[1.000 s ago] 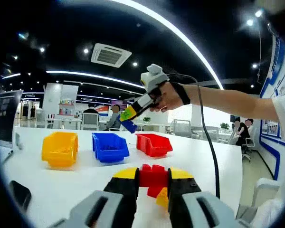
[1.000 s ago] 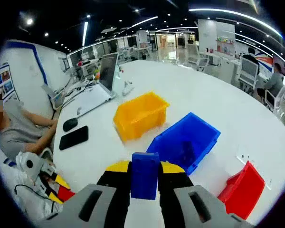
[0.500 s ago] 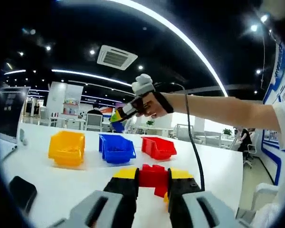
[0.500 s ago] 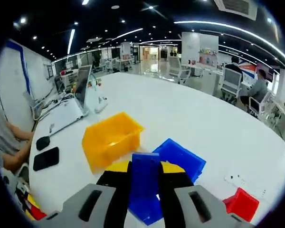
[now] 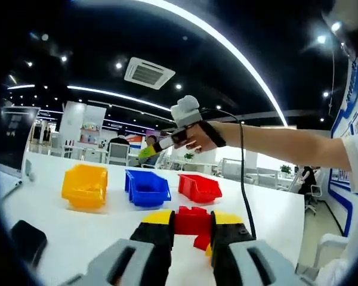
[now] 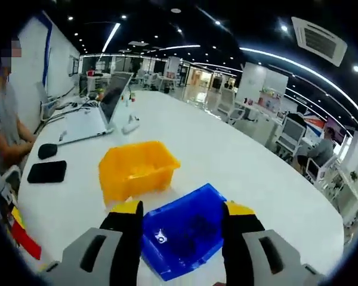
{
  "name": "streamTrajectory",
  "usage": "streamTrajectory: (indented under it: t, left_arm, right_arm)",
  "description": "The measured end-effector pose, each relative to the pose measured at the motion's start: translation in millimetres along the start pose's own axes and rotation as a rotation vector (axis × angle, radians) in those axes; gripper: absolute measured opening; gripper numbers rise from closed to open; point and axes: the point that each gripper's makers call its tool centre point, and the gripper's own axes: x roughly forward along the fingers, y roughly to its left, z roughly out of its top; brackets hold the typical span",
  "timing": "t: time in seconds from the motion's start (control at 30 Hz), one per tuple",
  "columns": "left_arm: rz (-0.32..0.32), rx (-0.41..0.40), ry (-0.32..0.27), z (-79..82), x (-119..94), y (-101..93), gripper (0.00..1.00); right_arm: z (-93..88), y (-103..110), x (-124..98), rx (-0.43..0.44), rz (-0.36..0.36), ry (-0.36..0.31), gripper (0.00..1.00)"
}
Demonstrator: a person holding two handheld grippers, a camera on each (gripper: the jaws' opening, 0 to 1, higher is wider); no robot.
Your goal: Take apart the toy blocks one by one and place each separated block into its matching bin, sorting the blocks by their type until all the connected pieces are disassembled and separated into the correct bins
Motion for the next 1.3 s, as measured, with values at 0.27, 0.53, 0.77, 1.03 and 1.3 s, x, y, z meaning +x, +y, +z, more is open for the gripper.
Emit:
streamTrajectory:
  t: [0.27, 0.53, 0.77, 1.03, 1.3]
  left_arm:
    - [-0.007, 0.005, -0.001, 2.7, 4, -2.7, 0.25]
    - [-0.022, 0.011, -0.009, 10.4, 13, -11.1, 0.25]
    - [-0.052, 0.005, -0.015, 20.6, 28, -22.3, 0.25]
    - [-0.081, 0.004, -0.01, 26.4, 44, -31.4, 0.25]
    - [-0.117, -0.021, -0.002, 27.0, 57, -40.3, 0.25]
  right_arm:
    - [-22.9, 32, -64, -0.041, 0.069, -0.049, 0.5]
    - [-32.4, 57, -136, -0.041, 0.099, -0.148, 0.5]
    - [-60.5, 71, -179, -0.027, 0.071, -0.191, 0.48]
    - [-94.4, 89, -224, 0.061, 0.06, -0.298, 0.47]
    - [-121.7, 97, -243, 0.173, 0.079, -0.375, 0.46]
